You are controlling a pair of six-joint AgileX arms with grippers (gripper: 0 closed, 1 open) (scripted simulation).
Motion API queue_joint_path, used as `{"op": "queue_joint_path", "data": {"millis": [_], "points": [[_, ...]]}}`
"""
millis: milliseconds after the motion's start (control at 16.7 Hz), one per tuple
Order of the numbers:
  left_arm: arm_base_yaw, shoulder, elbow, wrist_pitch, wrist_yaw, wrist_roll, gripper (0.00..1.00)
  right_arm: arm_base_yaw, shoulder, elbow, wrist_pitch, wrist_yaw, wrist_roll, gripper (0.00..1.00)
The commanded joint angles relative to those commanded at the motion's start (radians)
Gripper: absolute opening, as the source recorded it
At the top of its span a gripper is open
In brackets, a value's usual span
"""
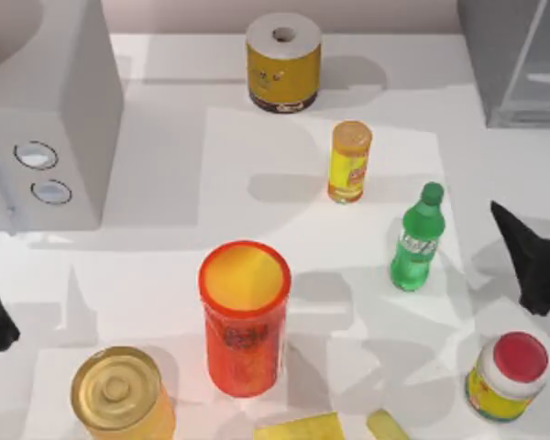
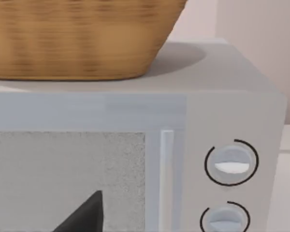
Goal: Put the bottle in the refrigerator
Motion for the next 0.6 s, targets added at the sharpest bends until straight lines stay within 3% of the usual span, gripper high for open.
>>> {"op": "queue_joint_path", "data": {"millis": [300,600], "points": [[0.0,0.0,0.0,0.0,0.0,0.0,1.0,0.063,0.383,0.021,0.207,-0.074,-0.017,1.0],[0.0,0.0,0.0,0.0,0.0,0.0,1.0,0.089,0.54,0.016,0.296,-0.092,-0.028,1.0]]}}
